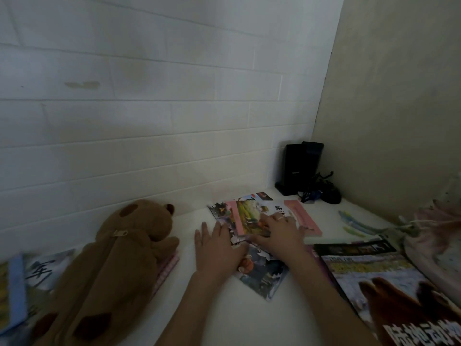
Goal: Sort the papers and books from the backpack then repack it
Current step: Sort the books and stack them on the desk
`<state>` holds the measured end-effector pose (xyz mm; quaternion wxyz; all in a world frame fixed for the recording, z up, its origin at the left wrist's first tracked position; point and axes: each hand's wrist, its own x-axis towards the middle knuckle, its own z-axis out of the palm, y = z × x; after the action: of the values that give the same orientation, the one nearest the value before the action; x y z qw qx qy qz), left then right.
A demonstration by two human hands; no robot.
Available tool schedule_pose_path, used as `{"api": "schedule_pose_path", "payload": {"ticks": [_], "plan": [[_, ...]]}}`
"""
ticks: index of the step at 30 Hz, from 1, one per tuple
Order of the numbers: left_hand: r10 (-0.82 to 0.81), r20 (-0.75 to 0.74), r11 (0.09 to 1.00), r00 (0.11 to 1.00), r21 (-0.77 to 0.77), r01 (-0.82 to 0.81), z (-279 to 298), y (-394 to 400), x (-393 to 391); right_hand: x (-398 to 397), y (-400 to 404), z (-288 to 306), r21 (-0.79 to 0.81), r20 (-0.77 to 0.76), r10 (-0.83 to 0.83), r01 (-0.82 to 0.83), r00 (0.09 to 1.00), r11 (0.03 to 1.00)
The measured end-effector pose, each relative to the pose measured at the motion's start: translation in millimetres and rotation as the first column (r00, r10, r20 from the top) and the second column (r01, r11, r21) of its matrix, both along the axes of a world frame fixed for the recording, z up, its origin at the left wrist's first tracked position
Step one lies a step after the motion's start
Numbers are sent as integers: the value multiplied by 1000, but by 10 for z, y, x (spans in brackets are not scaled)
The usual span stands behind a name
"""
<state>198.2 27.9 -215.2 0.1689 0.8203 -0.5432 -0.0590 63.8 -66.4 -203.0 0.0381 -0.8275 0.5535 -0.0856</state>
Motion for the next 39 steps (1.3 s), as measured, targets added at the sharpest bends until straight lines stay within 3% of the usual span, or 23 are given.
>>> {"api": "schedule_pose_path", "payload": {"ticks": [3, 4, 6, 8, 10, 12, 13, 14, 15, 17, 19, 21, 23, 24, 25, 29, 31, 34, 37, 39], "plan": [[-9, -119, 987, 993, -161, -10, -13, -38, 21, 51, 79, -80, -192, 4, 81, -78, 997, 978], [-32, -190, 976, 981, -216, -10, -2, -29, 24, 59, 89, -82, -226, 80, 114, -94, 990, 970], [-99, -424, 933, 900, -354, -65, 45, -15, 12, 78, 148, -62, -273, 370, 187, -86, 910, 958], [-217, -756, 843, 617, -464, -271, 188, 20, -26, 76, 231, -1, -346, 604, 308, -106, 735, 932], [-311, -916, 783, 254, -398, -479, 362, 13, 23, 50, 307, 111, -339, 720, 372, -171, 586, 925], [-349, -932, 805, -102, -243, -541, 513, 26, 142, 59, 341, 247, -265, 712, 394, -297, 582, 917], [-362, -902, 825, -234, -192, -532, 559, 55, 219, 81, 366, 299, -246, 679, 427, -362, 597, 899], [-377, -885, 819, -274, -180, -545, 627, 112, 284, 100, 386, 327, -242, 635, 468, -416, 615, 876], [-392, -883, 793, -257, -182, -582, 654, 151, 359, 107, 390, 314, -239, 587, 501, -456, 635, 858], [-395, -908, 706, -141, -202, -678, 687, 219, 434, 110, 492, 302, -165, 569, 481, -481, 667, 861], [-428, -894, 639, -133, -195, -744, 716, 288, 427, 102, 666, 289, 48, 761, 286, -491, 582, 870], [-482, -855, 625, -188, -186, -758, 737, 368, 358, 96, 807, 304, 268, 955, -137, -571, 262, 776], [-495, -825, 685, -271, -179, -706, 768, 483, 242, 70, 916, 395, 296, 867, -492, -719, -73, 629], [-475, -837, 722, -272, -194, -664, 769, 521, 182, 49, 945, 443, 291, 783, -599, -755, -165, 588], [-445, -868, 749, -218, -227, -623, 777, 571, 127, 27, 982, 485, 311, 730, -655, -760, -194, 571], [-365, -905, 743, 220, -426, -516, 688, 782, 98, 70, 1185, 450, 479, 760, -650, -675, 0, 561], [-367, -866, 722, 339, -495, -482, 676, 995, 216, 128, 1283, 486, 442, 795, -607, -710, 27, 548], [-374, -784, 616, 495, -609, -500, 802, 1370, 487, 312, 1454, 673, 326, 860, -510, -765, -3, 556], [-136, -619, 540, 773, -701, -466, 958, 1859, 842, 689, 1713, 746, 280, 944, -325, -681, 66, 676], [211, -408, 684, 888, -588, -432, 873, 2170, 1222, 944, 1891, 760, 262, 963, -242, -625, 120, 735]]}}
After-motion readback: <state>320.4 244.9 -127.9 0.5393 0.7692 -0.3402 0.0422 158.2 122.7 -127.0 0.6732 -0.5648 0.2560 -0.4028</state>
